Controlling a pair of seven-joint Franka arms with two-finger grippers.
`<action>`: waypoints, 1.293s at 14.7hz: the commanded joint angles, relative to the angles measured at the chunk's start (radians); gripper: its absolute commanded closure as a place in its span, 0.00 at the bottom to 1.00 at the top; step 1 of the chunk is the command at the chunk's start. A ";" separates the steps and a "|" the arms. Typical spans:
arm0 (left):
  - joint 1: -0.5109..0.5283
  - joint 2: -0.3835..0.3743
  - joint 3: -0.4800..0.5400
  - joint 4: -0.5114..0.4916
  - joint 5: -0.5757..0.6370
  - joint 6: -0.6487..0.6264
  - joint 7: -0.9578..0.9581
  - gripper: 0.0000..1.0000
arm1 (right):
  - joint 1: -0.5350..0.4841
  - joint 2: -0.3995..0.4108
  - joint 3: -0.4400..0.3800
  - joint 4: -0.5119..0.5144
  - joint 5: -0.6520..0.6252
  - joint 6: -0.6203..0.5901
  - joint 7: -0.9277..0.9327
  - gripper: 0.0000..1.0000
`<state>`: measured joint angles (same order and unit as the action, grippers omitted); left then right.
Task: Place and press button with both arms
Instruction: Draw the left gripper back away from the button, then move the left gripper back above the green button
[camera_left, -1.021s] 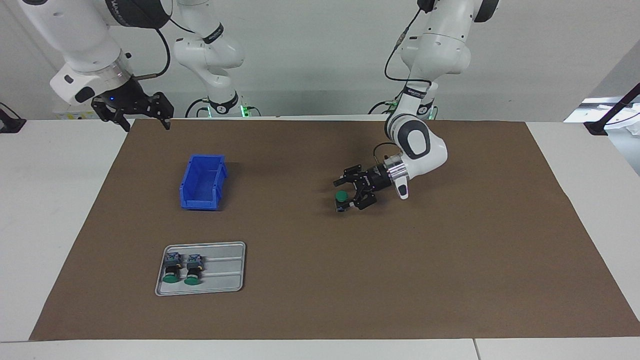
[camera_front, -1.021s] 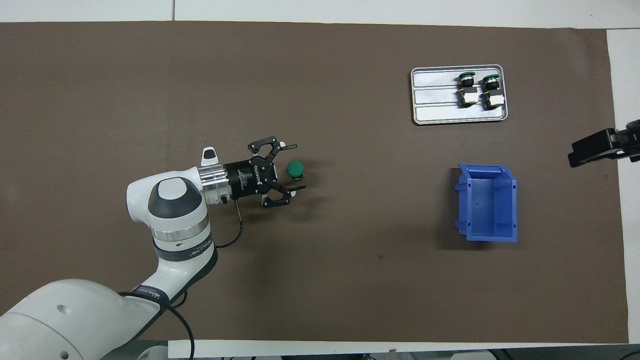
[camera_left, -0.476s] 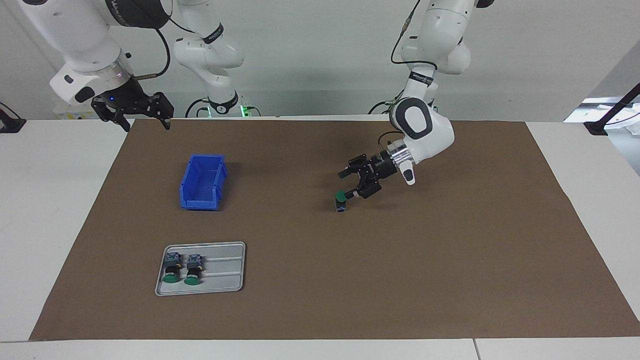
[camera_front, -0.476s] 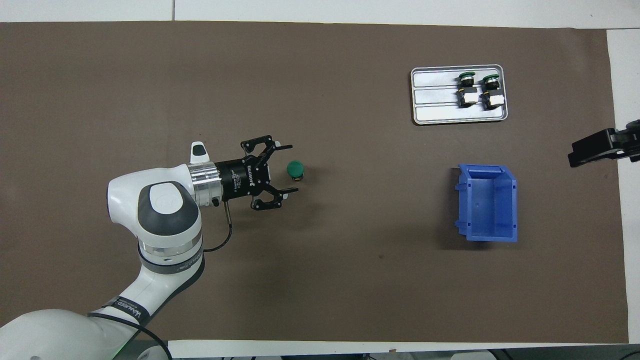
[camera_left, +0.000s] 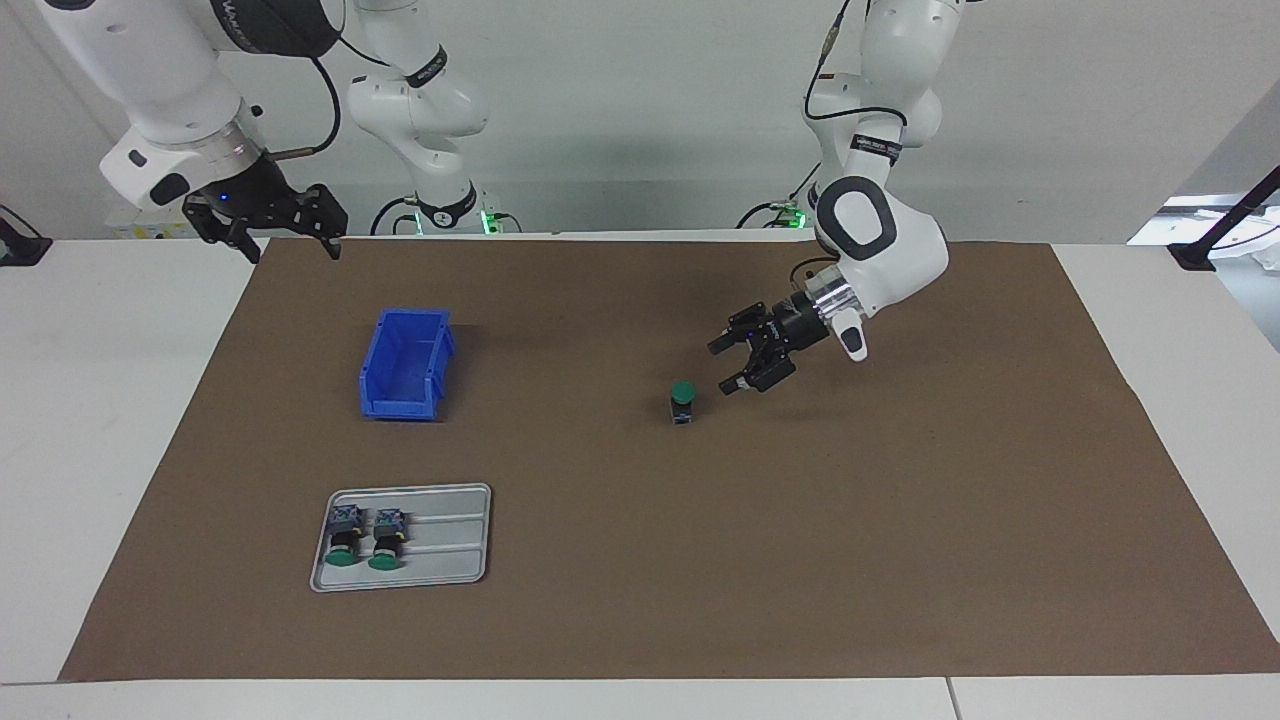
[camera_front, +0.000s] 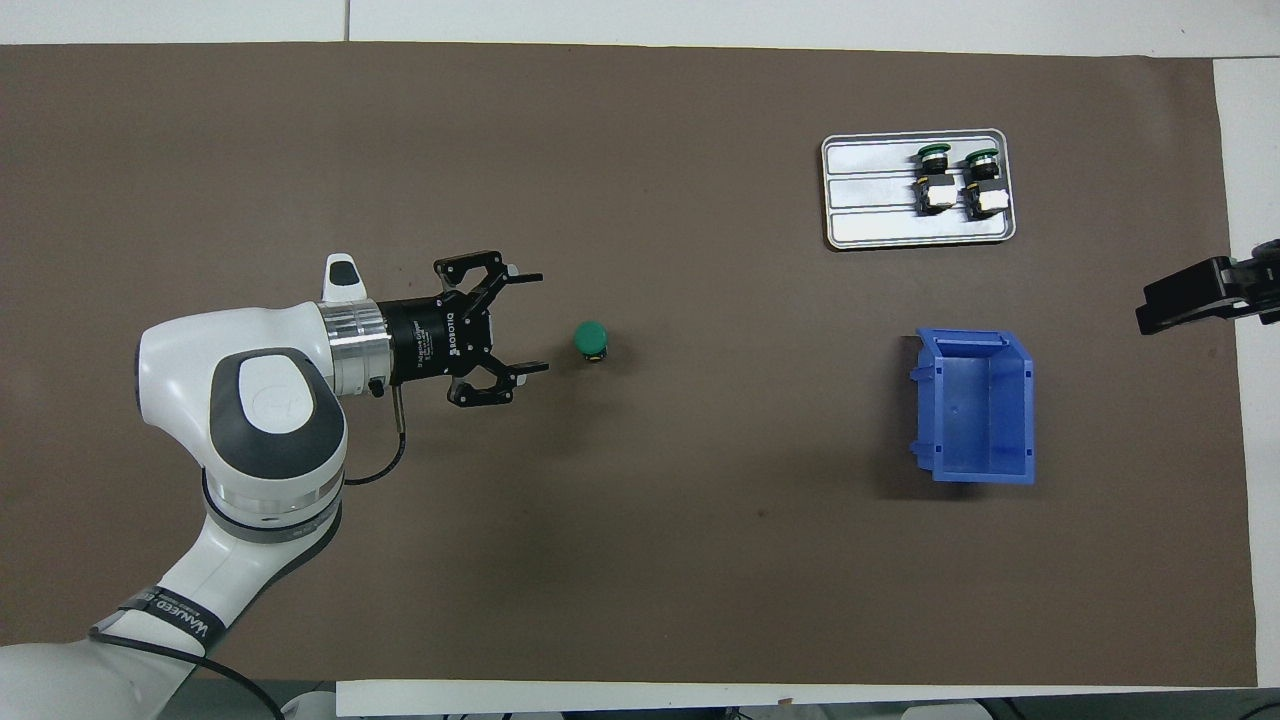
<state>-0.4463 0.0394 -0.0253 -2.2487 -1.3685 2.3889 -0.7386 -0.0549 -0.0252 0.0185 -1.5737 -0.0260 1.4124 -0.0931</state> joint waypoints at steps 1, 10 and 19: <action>0.073 -0.041 -0.001 0.004 0.191 -0.124 -0.076 0.00 | -0.003 -0.022 0.003 -0.026 0.011 0.000 0.013 0.01; 0.143 0.000 -0.004 0.240 0.742 -0.338 -0.208 0.00 | -0.003 -0.022 0.003 -0.026 0.011 0.000 0.013 0.01; 0.021 0.024 -0.005 0.307 1.118 -0.341 -0.058 0.00 | -0.003 -0.024 0.003 -0.026 0.011 0.000 0.013 0.01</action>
<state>-0.4195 0.0537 -0.0411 -1.9608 -0.2885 2.0646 -0.8843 -0.0549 -0.0253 0.0185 -1.5737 -0.0260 1.4124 -0.0931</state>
